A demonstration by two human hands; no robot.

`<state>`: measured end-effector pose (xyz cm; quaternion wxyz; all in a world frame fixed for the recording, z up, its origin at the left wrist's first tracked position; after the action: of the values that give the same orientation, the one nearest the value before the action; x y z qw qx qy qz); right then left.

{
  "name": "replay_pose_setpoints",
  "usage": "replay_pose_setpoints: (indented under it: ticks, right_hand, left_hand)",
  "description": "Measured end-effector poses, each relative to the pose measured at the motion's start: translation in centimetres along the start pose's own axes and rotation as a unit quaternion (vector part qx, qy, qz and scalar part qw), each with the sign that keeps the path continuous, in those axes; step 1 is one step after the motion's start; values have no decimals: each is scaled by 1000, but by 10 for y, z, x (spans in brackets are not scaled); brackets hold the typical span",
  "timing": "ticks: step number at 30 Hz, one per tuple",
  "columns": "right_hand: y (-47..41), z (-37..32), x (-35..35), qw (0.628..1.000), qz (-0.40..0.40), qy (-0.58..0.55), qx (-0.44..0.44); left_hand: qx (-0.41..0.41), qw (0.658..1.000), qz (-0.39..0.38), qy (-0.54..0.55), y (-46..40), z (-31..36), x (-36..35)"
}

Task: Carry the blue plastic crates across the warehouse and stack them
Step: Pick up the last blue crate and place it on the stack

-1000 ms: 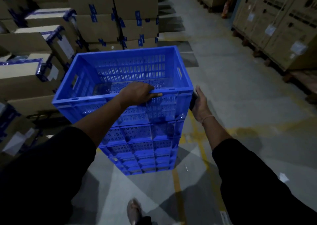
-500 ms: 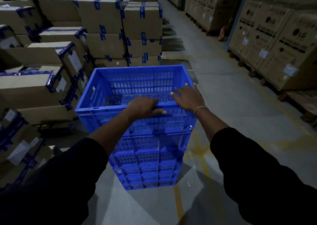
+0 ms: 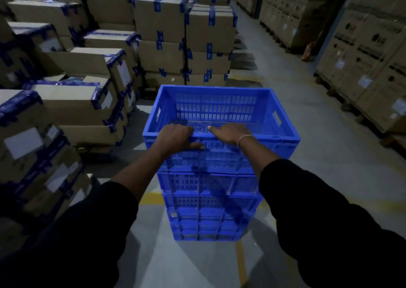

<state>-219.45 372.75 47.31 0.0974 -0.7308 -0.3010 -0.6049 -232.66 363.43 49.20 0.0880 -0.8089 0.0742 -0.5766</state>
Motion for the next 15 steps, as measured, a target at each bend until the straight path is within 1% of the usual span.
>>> replay_pose_setpoints:
  ticks: [2, 3, 5, 6, 7, 8, 9, 10, 11, 12, 13, 14, 15]
  right_hand:
    - [-3, 7, -5, 999, -25, -21, -27]
    - [-3, 10, -5, 999, -26, -26, -37]
    - [-4, 10, -6, 999, -21, -16, -38]
    - [-5, 8, -5, 999, -20, -6, -32]
    - [-6, 8, -3, 999, -20, 2, -28]
    - [-9, 5, -6, 999, -21, 4, -26]
    - [-9, 7, -4, 999, -15, 5, -28]
    - [-8, 12, -1, 999, -11, 6, -34]
    - [-8, 13, -1, 999, -8, 11, -35]
    - [-10, 14, -2, 999, -6, 17, -40]
    - [-10, 13, -2, 999, -5, 24, -41]
    - [-11, 11, -2, 999, -5, 32, -36]
    - [-12, 8, -3, 999, -2, 42, -26]
  left_hand:
    - [-4, 1000, 17, 17, 2, 3, 2]
    - [-2, 999, 24, 34, 3, 5, 3]
    - [3, 991, 81, 103, 10, 0, 12]
    - [20, 982, 120, 146, 18, -12, 20]
    - [59, 965, 156, 202, 29, -32, 27]
    - [112, 941, 170, 270, 44, -66, 15]
    - [161, 907, 175, 346, 57, -97, -2]
    - [215, 862, 170, 426, 73, -128, -22]
    - [267, 801, 159, 511, 90, -160, -52]
    - [311, 728, 148, 593, 109, -183, -77]
    - [354, 664, 131, 646, 126, -201, -113]
    - [395, 609, 113, 678, 144, -209, -143]
    - [434, 568, 88, 694, 158, -210, -181]
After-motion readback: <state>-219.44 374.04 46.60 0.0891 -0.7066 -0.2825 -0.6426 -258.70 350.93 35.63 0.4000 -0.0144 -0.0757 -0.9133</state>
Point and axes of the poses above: each hand's wrist, its own y-axis away from the middle knuckle, its own x-axis out of the back of the hand, z = x × y, the point moved 10 cm from there along -y, towards the middle knuckle, and after that the axes turned 9 degrees about -y, right-handed, at the moved point
